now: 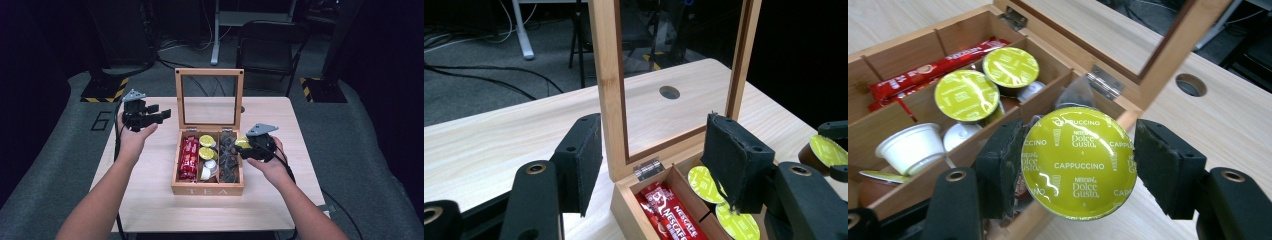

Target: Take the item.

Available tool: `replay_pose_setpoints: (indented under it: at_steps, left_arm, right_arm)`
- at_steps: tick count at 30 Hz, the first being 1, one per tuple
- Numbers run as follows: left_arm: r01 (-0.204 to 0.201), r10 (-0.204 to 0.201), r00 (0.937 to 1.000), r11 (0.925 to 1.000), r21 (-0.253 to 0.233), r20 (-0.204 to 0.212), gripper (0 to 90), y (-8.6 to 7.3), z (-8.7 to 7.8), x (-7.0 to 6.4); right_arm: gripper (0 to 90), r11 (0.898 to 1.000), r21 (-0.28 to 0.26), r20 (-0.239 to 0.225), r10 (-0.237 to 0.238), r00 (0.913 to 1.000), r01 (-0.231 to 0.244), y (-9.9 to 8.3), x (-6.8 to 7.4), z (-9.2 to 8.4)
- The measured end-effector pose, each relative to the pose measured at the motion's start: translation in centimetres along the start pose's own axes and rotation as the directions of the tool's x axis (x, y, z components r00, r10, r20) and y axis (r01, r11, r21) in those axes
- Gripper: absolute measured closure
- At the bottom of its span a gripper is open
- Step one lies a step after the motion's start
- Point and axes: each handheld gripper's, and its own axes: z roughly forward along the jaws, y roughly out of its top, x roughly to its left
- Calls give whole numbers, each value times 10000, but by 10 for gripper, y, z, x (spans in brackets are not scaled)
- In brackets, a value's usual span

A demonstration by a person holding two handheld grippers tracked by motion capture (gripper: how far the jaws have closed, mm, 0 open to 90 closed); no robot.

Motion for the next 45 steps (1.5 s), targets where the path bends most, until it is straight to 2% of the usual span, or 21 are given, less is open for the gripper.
replay_pose_setpoints:
  at_steps: [6, 13, 19, 24, 30, 32, 34, 35, 37, 43, 45]
  left_arm:
    - [53, -53, 10000, 10000, -20, -32, 406, -1, 0, 0]
    - [45, -45, 10000, 10000, -14, -59, 406, -1, 1, 1]
    - [20, -21, 10000, 10000, -17, -89, 407, -1, 0, 1]
    - [40, -40, 9999, 10000, -4, -104, 406, -2, 0, 1]
    - [19, -19, 10000, 10000, 24, -63, 406, -2, 1, 0]
    - [27, -27, 10000, 10000, 31, -79, 406, -2, 1, 0]
    - [-73, 74, 9999, 10000, 40, -75, 406, -3, 1, 1]
    - [-87, 88, 9999, 9999, 70, -82, 406, -3, 1, 1]
    - [-78, 78, 9999, 10000, 57, -84, 406, -3, 1, 1]
    - [-37, 37, 10000, 10000, 50, -69, 407, -3, 3, 0]
    - [-79, 80, 9999, 9999, 71, -65, 406, -3, 3, -1]
  right_arm:
    - [370, 10000, -33, 240, 62, 9997, -62, -7, -11, -4]
    - [370, 9983, 42, 643, 570, 9963, -573, -21, -23, -8]
    - [370, 9967, 275, 890, 742, 9933, -769, -33, -32, -9]
    - [370, 9943, 218, 1146, 1017, 9882, -1048, -43, -38, -9]
    - [370, 9910, 410, 1376, 1206, 9831, -1273, -56, -45, -8]
    - [370, 9881, 447, 1605, 1383, 9773, -1472, -62, -47, -7]
    - [370, 9887, 551, 1557, 1293, 9793, -1393, -64, -49, -8]
    - [370, 9850, 508, 1701, 1544, 9733, -1652, -68, -49, -7]
    - [370, 9852, 564, 1732, 1498, 9734, -1616, -69, -51, -7]
    - [370, 9815, 635, 2018, 1645, 9655, -1805, -81, -55, -5]
    - [370, 9802, 662, 1971, 1703, 9655, -1864, -82, -56, -5]
